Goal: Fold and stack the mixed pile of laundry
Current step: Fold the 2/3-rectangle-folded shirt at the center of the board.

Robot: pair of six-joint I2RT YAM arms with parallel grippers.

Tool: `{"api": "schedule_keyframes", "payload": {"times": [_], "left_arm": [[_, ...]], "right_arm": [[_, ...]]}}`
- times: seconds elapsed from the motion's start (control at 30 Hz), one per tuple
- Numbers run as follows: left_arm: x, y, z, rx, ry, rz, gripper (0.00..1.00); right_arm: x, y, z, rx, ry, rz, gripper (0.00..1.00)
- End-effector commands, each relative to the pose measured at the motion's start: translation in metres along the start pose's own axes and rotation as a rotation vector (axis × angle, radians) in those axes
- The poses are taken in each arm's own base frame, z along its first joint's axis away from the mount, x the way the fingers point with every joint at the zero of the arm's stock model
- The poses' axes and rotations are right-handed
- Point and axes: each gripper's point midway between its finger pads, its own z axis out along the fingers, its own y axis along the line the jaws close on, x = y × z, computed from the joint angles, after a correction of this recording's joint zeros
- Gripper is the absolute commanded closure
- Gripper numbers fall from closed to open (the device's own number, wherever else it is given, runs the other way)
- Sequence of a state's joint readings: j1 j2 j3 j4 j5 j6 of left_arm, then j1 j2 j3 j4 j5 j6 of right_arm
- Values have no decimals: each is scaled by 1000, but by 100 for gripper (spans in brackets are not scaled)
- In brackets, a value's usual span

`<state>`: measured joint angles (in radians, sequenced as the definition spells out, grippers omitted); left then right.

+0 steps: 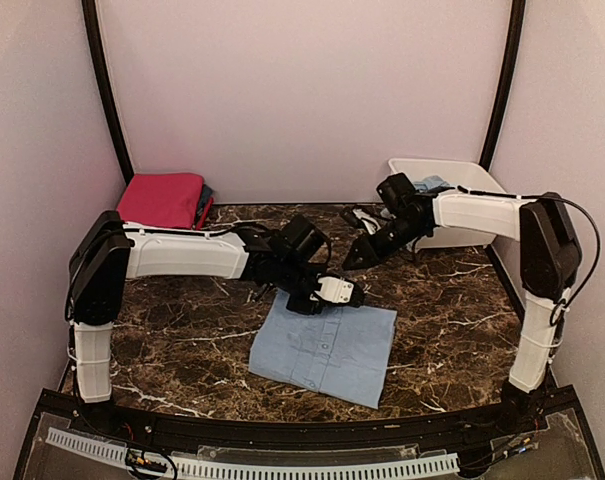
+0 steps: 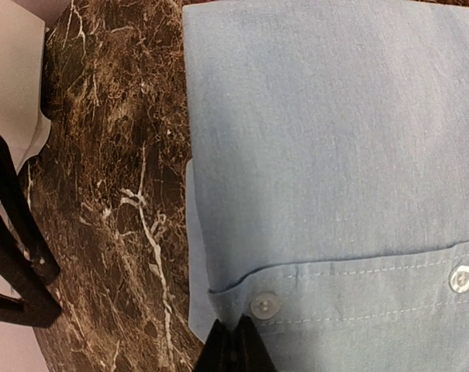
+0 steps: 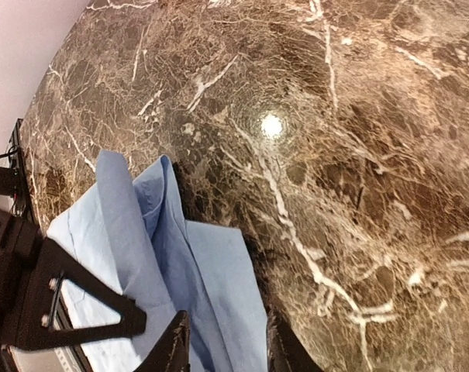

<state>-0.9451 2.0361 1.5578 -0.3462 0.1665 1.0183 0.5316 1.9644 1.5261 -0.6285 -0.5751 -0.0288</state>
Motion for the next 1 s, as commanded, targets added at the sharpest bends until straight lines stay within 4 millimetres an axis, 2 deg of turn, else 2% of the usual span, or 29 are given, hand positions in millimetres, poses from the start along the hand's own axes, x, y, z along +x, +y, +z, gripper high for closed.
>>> {"api": "schedule_keyframes", "payload": {"times": [0.0, 0.03, 0.1, 0.2, 0.27, 0.3, 0.37, 0.53, 0.67, 0.73, 0.83, 0.97], "left_arm": [[-7, 15, 1, -92, -57, -7, 88], [-5, 18, 1, -101, -54, -57, 80], [1, 28, -1, -127, -46, -163, 68], [15, 46, -17, -161, -26, -337, 64], [25, 54, -30, -180, -33, -481, 56], [32, 57, -35, -186, -36, -574, 55], [42, 54, -43, -176, -37, -711, 54], [62, 43, -58, -148, -84, -1002, 52], [80, 35, -72, -163, -121, -1211, 51], [82, 29, -77, -153, -140, -1260, 51], [86, 18, -79, -146, -161, -1290, 51], [90, 11, -77, -138, -160, -1316, 51]], "right_arm": [[4, -7, -33, 38, -102, 116, 63], [8, -8, -38, 39, -121, 143, 55], [22, -7, -45, 34, -146, 205, 50], [46, -2, -53, 33, -158, 270, 45], [60, 8, -56, -4, -173, 319, 43], [65, 14, -56, -36, -178, 332, 41], [82, 14, -51, -44, -163, 369, 39], [118, -13, -34, 80, -55, 418, 38], [129, -16, -35, 111, -39, 431, 38], [134, -14, -37, 110, -44, 437, 38], [133, -10, -34, 77, -60, 425, 36], [132, -17, -23, 66, -42, 431, 32]]}}
